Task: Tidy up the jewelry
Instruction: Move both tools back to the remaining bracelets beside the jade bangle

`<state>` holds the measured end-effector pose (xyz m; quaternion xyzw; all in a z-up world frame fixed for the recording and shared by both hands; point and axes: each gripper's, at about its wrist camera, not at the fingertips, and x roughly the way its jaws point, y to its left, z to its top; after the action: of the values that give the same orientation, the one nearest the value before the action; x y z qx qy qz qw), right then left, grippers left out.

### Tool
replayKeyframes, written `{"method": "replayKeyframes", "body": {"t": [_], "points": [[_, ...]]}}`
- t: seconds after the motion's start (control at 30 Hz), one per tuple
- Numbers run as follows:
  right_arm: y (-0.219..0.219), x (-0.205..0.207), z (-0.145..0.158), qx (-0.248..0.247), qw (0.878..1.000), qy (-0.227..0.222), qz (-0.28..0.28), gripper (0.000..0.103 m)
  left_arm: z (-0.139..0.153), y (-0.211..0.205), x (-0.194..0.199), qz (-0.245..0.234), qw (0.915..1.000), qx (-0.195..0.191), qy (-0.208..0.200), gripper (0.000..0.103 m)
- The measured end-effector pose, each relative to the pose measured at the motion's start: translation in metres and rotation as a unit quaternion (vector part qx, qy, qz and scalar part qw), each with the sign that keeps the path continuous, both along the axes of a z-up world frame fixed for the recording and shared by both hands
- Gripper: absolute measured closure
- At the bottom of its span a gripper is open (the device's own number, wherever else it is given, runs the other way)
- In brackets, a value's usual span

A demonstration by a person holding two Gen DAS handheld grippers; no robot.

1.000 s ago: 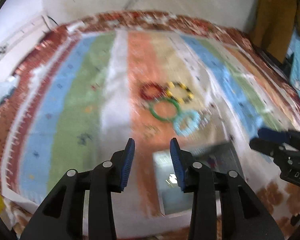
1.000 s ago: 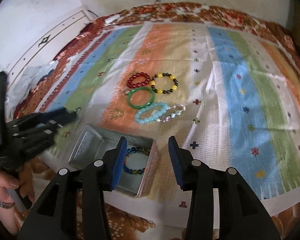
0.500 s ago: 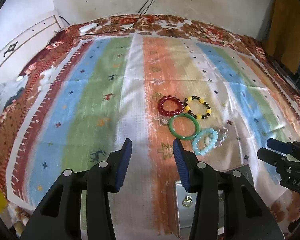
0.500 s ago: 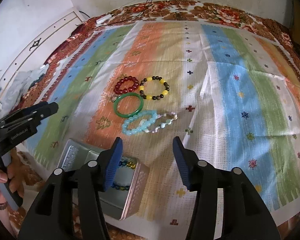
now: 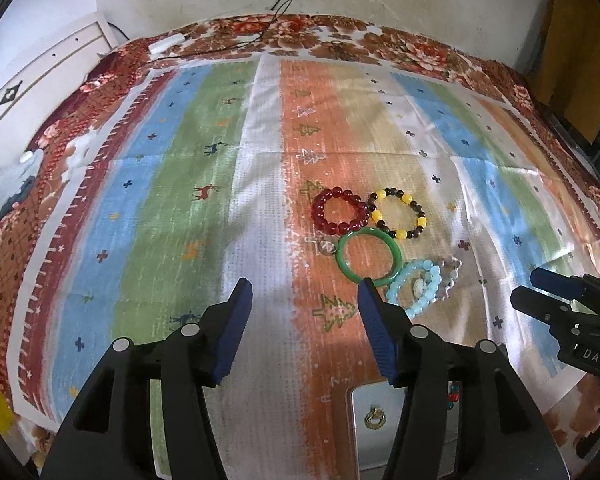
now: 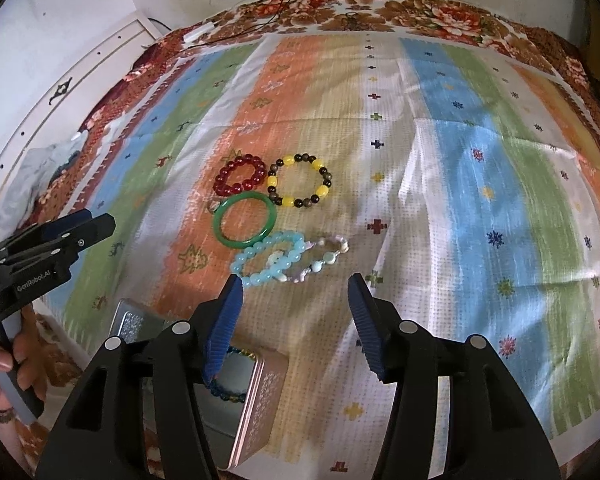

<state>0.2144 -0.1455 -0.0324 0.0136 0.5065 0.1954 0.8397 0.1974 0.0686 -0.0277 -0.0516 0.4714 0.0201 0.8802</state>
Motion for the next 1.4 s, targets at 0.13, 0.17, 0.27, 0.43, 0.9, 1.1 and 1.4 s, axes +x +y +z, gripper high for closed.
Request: {"method": "replayKeyframes", "body": {"t": [0.13, 0.17, 0.27, 0.43, 0.9, 1.1, 1.4], "points": [[-0.001, 0.008, -0.005, -0.002, 1.000, 0.006, -0.003, 0.047, -0.004, 0.000, 0.010, -0.002, 1.0000, 0.003, 0.008, 0.048], [-0.001, 0.010, -0.006, -0.001, 1.000, 0.010, -0.003, 0.047, -0.005, 0.000, 0.012, -0.003, 0.9999, 0.004, 0.010, 0.048], [-0.001, 0.015, -0.012, 0.002, 1.000, 0.025, -0.002, 0.047, -0.008, 0.001, 0.020, -0.004, 0.9999, 0.001, 0.017, 0.048], [0.000, 0.028, -0.017, -0.004, 0.999, 0.033, -0.004, 0.047, -0.011, 0.002, 0.032, -0.004, 0.9997, -0.001, 0.023, 0.048], [0.004, 0.053, -0.039, -0.027, 0.998, 0.063, -0.004, 0.047, -0.021, 0.004, 0.064, -0.007, 0.9993, 0.000, 0.036, 0.048], [0.002, 0.060, -0.053, -0.038, 0.996, 0.077, -0.017, 0.047, -0.028, 0.000, 0.077, -0.012, 0.9989, 0.007, 0.044, 0.048], [0.006, 0.076, -0.071, -0.059, 0.994, 0.092, -0.016, 0.047, -0.034, -0.007, 0.093, -0.022, 0.9984, 0.010, 0.051, 0.044]]}}
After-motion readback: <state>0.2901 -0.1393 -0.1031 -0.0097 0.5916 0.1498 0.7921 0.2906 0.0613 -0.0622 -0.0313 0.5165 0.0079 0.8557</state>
